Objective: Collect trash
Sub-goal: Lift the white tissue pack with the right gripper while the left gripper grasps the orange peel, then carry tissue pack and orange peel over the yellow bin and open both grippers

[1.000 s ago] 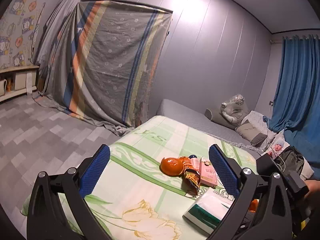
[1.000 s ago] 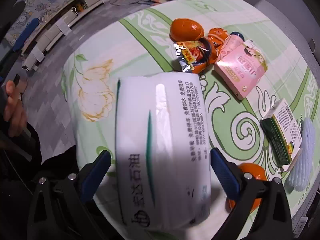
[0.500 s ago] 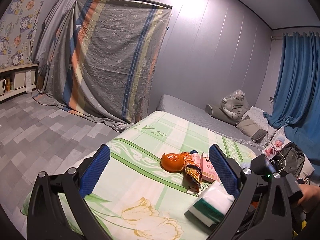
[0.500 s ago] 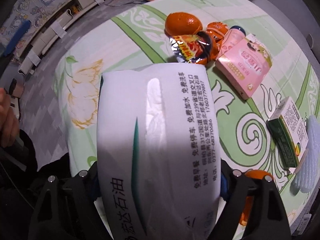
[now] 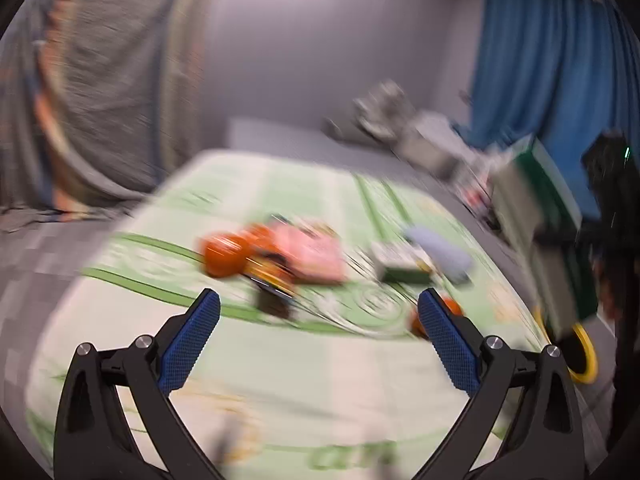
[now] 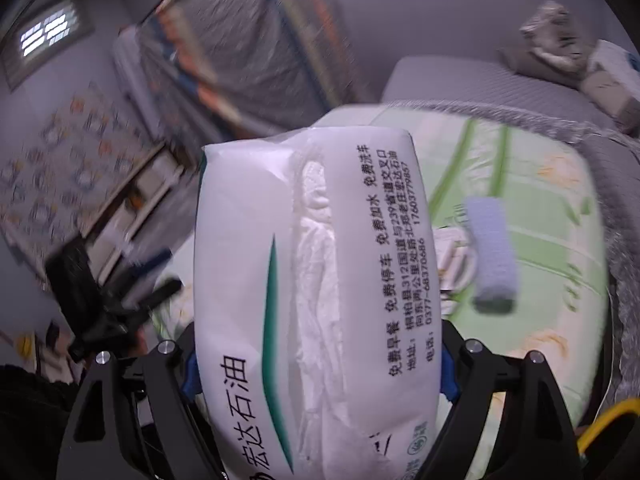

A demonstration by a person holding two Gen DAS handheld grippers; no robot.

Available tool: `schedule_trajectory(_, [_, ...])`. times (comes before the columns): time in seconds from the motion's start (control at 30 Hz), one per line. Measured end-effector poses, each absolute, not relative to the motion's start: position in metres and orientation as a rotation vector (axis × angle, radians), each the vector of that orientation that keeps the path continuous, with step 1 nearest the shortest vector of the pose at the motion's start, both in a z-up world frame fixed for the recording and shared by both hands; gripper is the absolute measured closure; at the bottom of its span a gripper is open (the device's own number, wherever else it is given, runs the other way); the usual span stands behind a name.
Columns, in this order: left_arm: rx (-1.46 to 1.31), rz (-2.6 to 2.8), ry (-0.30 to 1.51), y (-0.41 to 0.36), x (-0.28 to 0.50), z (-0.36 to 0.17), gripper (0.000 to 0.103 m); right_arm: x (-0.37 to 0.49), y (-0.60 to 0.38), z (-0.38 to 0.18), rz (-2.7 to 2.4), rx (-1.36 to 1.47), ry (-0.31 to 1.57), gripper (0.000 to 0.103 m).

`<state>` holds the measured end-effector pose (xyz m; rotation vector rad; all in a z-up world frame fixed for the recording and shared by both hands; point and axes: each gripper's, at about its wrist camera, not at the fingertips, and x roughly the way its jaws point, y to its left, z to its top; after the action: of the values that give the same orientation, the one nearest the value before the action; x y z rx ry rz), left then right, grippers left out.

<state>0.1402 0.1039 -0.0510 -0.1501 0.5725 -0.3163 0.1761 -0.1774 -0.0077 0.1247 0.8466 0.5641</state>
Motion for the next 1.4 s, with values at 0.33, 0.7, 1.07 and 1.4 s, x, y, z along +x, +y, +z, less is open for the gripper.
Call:
schedule_trajectory(0.33, [0.112,-0.513,0.742,-0.026,0.183,-0.088,0.008,0.124,-0.271,-0.018,0.475,0.342,0.723,0.022])
schedule_trajectory(0.7, [0.203,-0.525,0.866,-0.077,0.225,-0.122,0.008,0.109,-0.302,-0.043,0.471,0.439,0.702,0.022])
schedule_trajectory(1.07, [0.166,-0.538,0.941,-0.085,0.250,-0.136,0.017,0.111,-0.302,-0.049,0.503,0.462,0.691,0.022])
schedule_trajectory(1.4, [0.108,-0.547,0.936,-0.079,0.257,-0.133,0.061,0.103,-0.309,-0.053,0.487,0.486,0.681,0.022])
